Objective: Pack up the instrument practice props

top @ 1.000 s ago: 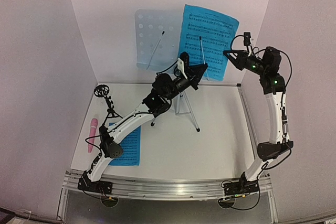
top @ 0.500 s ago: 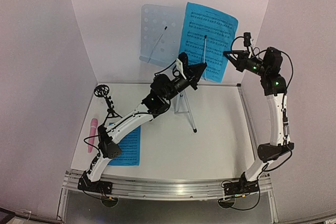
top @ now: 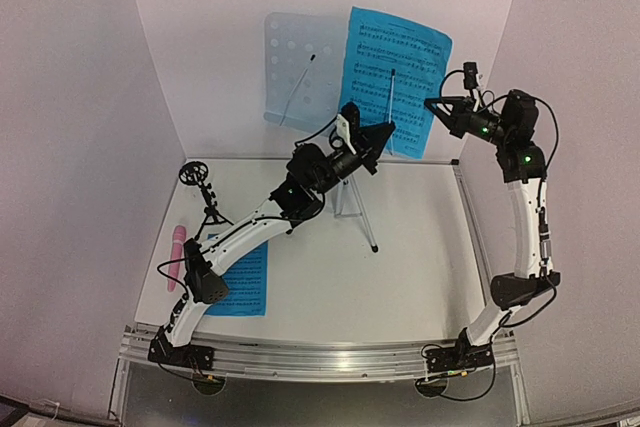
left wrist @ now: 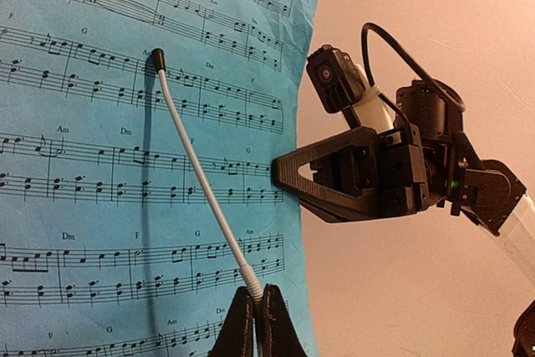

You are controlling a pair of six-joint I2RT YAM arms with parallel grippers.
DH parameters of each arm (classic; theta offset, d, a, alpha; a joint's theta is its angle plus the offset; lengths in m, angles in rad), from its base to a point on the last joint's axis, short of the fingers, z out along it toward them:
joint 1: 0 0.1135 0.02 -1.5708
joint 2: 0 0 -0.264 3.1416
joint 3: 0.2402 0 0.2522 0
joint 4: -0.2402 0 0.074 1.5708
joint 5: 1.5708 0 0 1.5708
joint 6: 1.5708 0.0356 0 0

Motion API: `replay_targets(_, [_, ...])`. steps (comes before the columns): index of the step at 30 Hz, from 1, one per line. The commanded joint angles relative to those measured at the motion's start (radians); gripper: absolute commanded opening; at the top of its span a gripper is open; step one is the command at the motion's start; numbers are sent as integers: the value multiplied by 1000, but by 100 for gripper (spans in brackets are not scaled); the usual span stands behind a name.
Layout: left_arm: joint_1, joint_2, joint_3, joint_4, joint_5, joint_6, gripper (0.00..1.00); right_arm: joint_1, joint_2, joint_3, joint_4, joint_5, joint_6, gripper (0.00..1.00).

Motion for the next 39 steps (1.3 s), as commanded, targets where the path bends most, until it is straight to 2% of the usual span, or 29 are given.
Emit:
replay_targets(1, [-1,-38,-31,-15,-24,65,0,-6,-81,-1,44,69,71,0])
replay_targets(10, [-2,-37,-34,-11,-25,58,0,-6,-103,-11,45,85,66,18])
replay_targets(16, [-2,-41,-40,-12,-30,58,0,-6,-133,-51,45,114,49,23])
replay_targets(24, [-2,-39,-37,-12,-31,61,0,-7,-129,-62,48,129,65,22])
replay_targets(30, [-2,-36,-34,-12,-31,59,0,-6,-86,-17,61,126,90,27])
replay_targets(39, [-2,-31,-25,-13,-33,57,0,-4,-64,-18,87,101,119,14])
